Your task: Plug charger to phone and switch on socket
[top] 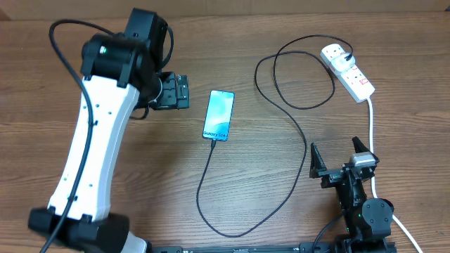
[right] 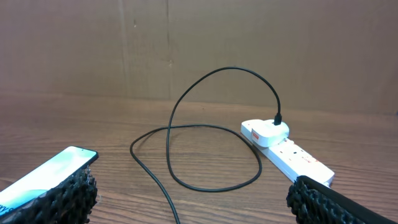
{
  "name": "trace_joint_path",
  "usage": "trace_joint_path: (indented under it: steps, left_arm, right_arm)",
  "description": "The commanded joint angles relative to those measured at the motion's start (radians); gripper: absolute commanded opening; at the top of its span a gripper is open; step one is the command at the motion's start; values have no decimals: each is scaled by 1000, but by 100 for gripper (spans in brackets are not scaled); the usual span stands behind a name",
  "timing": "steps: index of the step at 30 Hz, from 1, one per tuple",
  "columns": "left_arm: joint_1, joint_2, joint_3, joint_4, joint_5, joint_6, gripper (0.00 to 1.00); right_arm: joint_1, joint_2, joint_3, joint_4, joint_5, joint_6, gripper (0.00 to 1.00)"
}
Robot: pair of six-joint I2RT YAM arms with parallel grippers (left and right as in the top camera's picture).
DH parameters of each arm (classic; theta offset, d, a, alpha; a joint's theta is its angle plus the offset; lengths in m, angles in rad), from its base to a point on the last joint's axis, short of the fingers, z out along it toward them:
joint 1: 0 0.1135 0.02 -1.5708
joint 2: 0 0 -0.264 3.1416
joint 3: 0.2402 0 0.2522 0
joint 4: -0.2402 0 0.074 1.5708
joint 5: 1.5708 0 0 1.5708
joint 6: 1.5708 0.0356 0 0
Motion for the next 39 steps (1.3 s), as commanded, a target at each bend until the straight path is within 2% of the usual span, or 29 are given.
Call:
trace_joint_path:
  steps: [1,8,19,22,28,39]
  left_arm:
    - [5,-93,-116,59,-5,-10,99]
    - [6,-238,-364,133,-33,-10,99]
    - [6,-356,-419,159,-32,-1,100]
    - [5,-381,-446,210,-26,41,99]
    - [6,-451,-581,367,87,184,99]
    - [34,-711,-951,600,122,190,100]
  right_arm:
    - [-4,-11,-10,6,9,2,100]
    - [-4,-11,-10,5,9,2,100]
    - [-4,-11,-10,5,9,2,100]
    - [-4,-11,-10,6,9,2,100]
    - [-4,-11,-10,6,8,2,100]
    - [-4,-11,-10,6,9,2,100]
